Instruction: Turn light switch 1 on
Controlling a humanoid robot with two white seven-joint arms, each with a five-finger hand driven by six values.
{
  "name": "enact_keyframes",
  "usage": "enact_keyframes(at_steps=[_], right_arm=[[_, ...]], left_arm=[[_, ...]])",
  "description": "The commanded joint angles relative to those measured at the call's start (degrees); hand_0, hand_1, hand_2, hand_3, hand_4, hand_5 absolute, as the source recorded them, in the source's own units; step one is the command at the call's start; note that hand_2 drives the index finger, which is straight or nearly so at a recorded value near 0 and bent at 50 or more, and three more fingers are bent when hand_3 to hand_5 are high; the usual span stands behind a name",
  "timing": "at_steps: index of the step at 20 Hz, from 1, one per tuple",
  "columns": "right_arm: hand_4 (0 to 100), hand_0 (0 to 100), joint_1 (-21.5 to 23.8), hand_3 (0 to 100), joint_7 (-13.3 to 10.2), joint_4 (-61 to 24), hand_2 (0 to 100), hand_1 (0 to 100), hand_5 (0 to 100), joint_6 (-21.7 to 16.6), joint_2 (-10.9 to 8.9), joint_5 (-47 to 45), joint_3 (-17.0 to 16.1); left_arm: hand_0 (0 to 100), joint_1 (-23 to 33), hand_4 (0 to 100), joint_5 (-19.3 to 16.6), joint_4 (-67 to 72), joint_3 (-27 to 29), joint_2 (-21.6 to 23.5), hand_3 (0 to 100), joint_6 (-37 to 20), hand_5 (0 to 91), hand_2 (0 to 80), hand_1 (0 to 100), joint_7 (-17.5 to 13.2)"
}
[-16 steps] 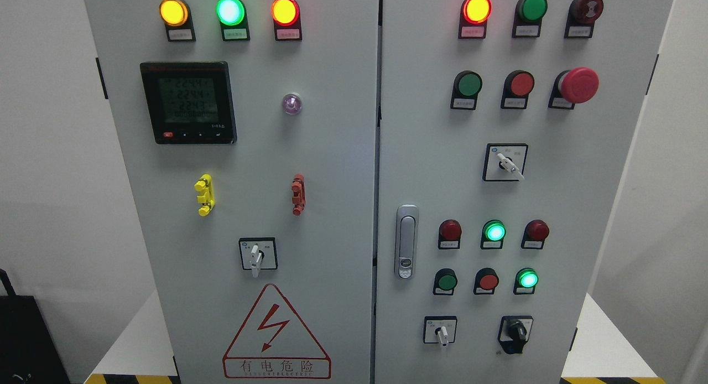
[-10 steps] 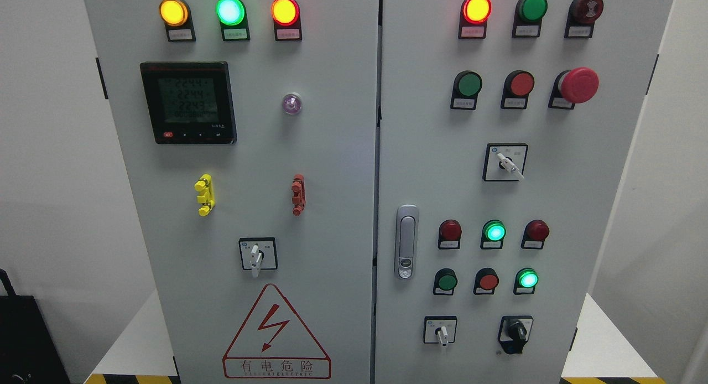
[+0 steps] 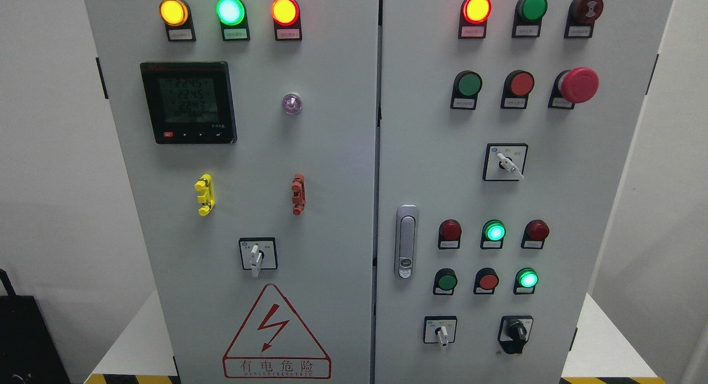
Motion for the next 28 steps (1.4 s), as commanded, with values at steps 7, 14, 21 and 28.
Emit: enact_keyframes(at_steps=[7,14,21,28], right_arm=[[0,5,0.0,0,0.0,0.0,0,0,0,0.0,0.0,0.0,0.0],[0,5,0.0,0,0.0,0.0,0,0,0,0.0,0.0,0.0,0.0],[0,5,0.0,0,0.0,0.0,0,0,0,0.0,0.0,0.0,0.0],[0,5,0.0,0,0.0,0.2,0,0,0,0.0,0.0,0.0,0.0]], left_arm=[[39,-0.4,3,-0.7,0.0,0.4,-1.5,5,-2.5,0.0,0.0,8,0.9],[38,-0.7,3,-0.7,-0.1,0.4,-1.3,4,-2.5,0.0,0.0,8,0.8],[38,1.2,1,-0.8,-7.8,-1.6,-1.7,3,-2.4,0.0,0.0,8,1.2],[38,9.4,0,-1.0,-26.1,-4.7,0.1,2,-2.1,0.0,0.0,8,1.1]])
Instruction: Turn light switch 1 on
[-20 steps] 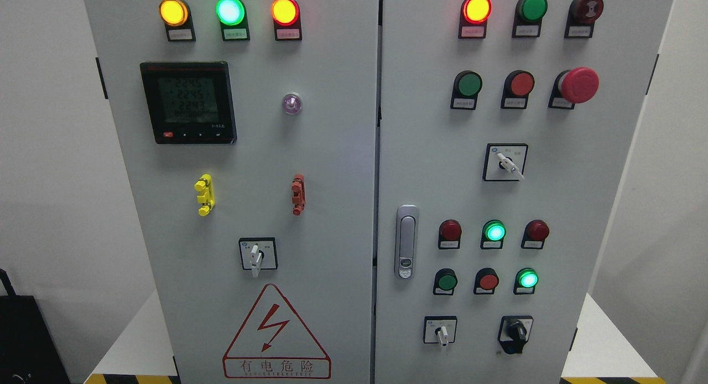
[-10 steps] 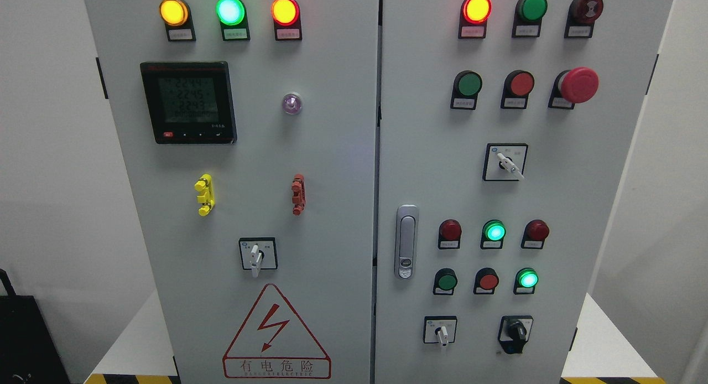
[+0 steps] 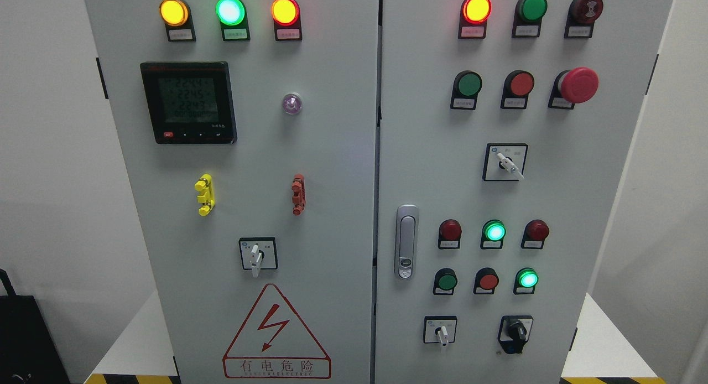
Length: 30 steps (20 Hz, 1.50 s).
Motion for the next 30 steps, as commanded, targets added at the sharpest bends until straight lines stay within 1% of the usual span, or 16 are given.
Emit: enact_keyframes(at_steps=[1,2,4,7,8,9,11,13,14,15,17,19,21,23,27,30], right_arm=[[0,5,0.0,0,0.1,0.1,0,0,0,0.0,0.0,0.0,0.0],[0,5,0.0,0,0.1,0.0,0,0,0,0.0,0.0,-0.1,0.0],[0,5,0.0,0,0.0,0.0,0,0,0,0.0,0.0,0.0,0.0],[0,5,0.0,0,0.1,0.0,0,0,0,0.0,0.0,-0.1,0.0],[0,5,0.0,0,0.1,0.0,0,0,0,0.0,0.0,0.0,0.0],[0,5,0.0,0,0.1,0.0,0,0,0,0.0,0.0,0.0,0.0],[0,5,0.0,0,0.1,0.0,0,0,0,0.0,0.0,0.0,0.0],[0,5,0.0,0,0.1,0.0,0,0,0,0.0,0.0,0.0,0.0],[0,5,0.0,0,0.1,0.0,0,0,0,0.0,0.0,0.0,0.0],[0,5,0.0,0,0.0,0.0,0,0,0,0.0,0.0,0.0,0.0],[0,5,0.0,0,0.0,0.0,0,0,0,0.0,0.0,0.0,0.0],[0,5,0.0,0,0.0,0.0,0,0,0,0.0,0.0,0.0,0.0],[0,5,0.0,0,0.0,0.0,0,0,0,0.0,0.0,0.0,0.0],[0,5,0.0,0,0.0,0.1,0,0,0,0.0,0.0,0.0,0.0],[0,5,0.0,0,0.0,0.0,0,0,0,0.0,0.0,0.0,0.0],[0,5,0.0,0,0.1,0.0,0,0,0,0.0,0.0,0.0,0.0]], left_arm=[[38,5.6,0,-0.2,-20.2,-2.7,0.5,2,0.3,0.0,0.0,8,-0.4],[38,6.2,0,-0.2,-23.3,-2.8,1.1,2,0.3,0.0,0.0,7,-0.4],[39,7.2,4,-0.6,-29.7,-2.8,2.2,4,-0.1,0.0,0.0,7,-0.4],[40,7.7,13,-4.6,-37.0,-2.7,4.6,9,-0.6,0.0,0.0,6,-0.6],[41,7.4,17,-5.5,-38.2,-2.7,5.2,12,-1.7,0.0,0.0,6,-0.6],[42,7.1,20,-5.7,-39.6,-2.6,5.4,14,-3.3,0.0,0.0,6,-0.6],[43,7.0,24,-5.6,-42.7,-2.1,6.0,17,-5.8,0.0,0.2,6,-0.6],[43,7.0,29,-5.1,-48.1,-1.2,6.0,20,-6.7,0.0,3.8,8,-0.7],[43,6.9,33,-5.0,-50.6,-0.7,5.9,21,-6.8,0.0,7.3,9,-0.8],[43,6.8,35,-5.0,-53.2,-0.5,5.7,23,-7.1,1.8,9.5,10,-0.8],[43,6.6,38,-5.1,-58.5,-0.1,5.6,27,-8.4,5.7,16.5,13,-0.9],[42,6.4,42,-5.2,-63.4,0.6,5.8,31,-9.8,8.1,18.8,15,-1.1],[42,5.8,44,-5.3,-68.6,0.6,6.0,36,-9.9,10.8,21.3,17,-1.1],[42,5.4,49,-5.4,-73.8,0.6,6.3,40,-9.9,15.0,24.3,22,-1.1],[42,3.1,54,-6.0,-81.7,0.3,6.5,46,-9.7,19.7,27.2,27,-0.9],[41,1.3,60,-6.5,-86.3,0.0,6.2,50,-9.1,26.0,30.0,30,-0.5]])
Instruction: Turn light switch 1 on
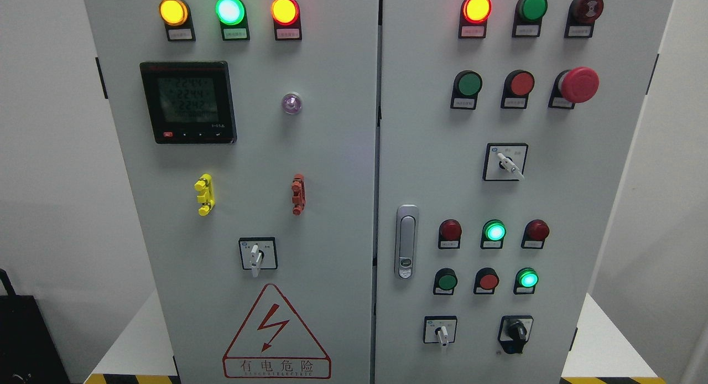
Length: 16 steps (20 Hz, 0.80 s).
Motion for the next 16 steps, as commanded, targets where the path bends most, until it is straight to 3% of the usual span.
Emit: enact_keyframes(at_steps=[1,6,16], right_arm=[[0,5,0.0,0,0.0,0.0,0,0,0,0.0,0.0,0.0,0.0],[0,5,0.0,0,-0.1,0.1,0,0,0,0.0,0.0,0.0,0.0],[0,5,0.0,0,0.0,0.0,0,0,0,0.0,0.0,0.0,0.0]], left_arm=[[41,-2.8,62,-0.9,-23.9,-1.2,0.6,52,0.8,29.7,31.0,31,0.9],[43,-4.1,65,-0.9,-28.1,-4.4,0.0,55,0.7,37.8,34.8,35,5.5],[46,-10.0,66,-0.8,-28.8,-7.2,-3.5,59,1.4,40.0,39.8,36,6.0]])
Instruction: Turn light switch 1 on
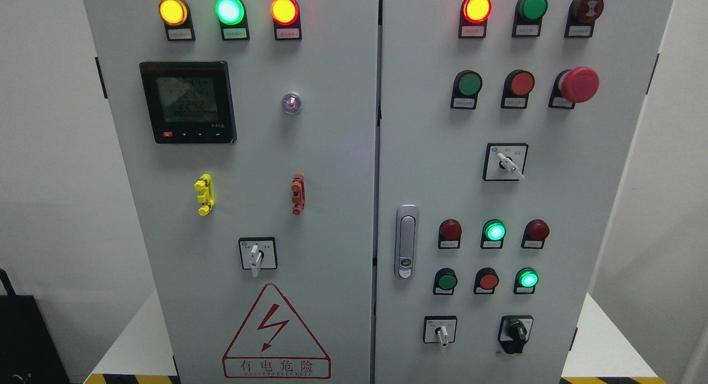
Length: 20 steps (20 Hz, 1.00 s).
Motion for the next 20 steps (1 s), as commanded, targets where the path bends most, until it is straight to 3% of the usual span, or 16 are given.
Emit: enact_keyframes(at_steps=[1,9,13,17,20], right_arm=[[0,5,0.0,0,-0.2,0.1,0,0,0,0.0,0.0,0.0,0.0],[0,5,0.0,0,-0.2,0.0,0,0,0,0.0,0.0,0.0,0.0],[0,5,0.0,0,-0.2,0.0,0,0,0,0.0,0.0,0.0,0.0],[0,5,0.0,0,-0.2,0.1,0,0,0,0.0,0.0,0.0,0.0],[0,5,0.0,0,-0.2,0.0,0,0,0,0.0,0.0,0.0,0.0]], left_arm=[[46,-4.1,66,0.1,-7.4,-3.7,-2.9,59,1.1,40.3,40.1,37,1.3],[42,-10.1,68,-1.3,-7.7,-6.3,-7.2,61,10.9,47.5,42.8,48,4.9],[39,-11.5,68,-2.6,-7.7,-8.5,-7.7,61,16.8,48.2,43.6,49,10.7],[33,-11.7,66,-3.6,-7.9,-9.6,-8.5,60,17.2,50.0,46.4,53,15.5],[28,-11.7,67,-4.8,-8.0,-9.9,-9.2,58,17.3,52.1,48.3,59,17.4]])
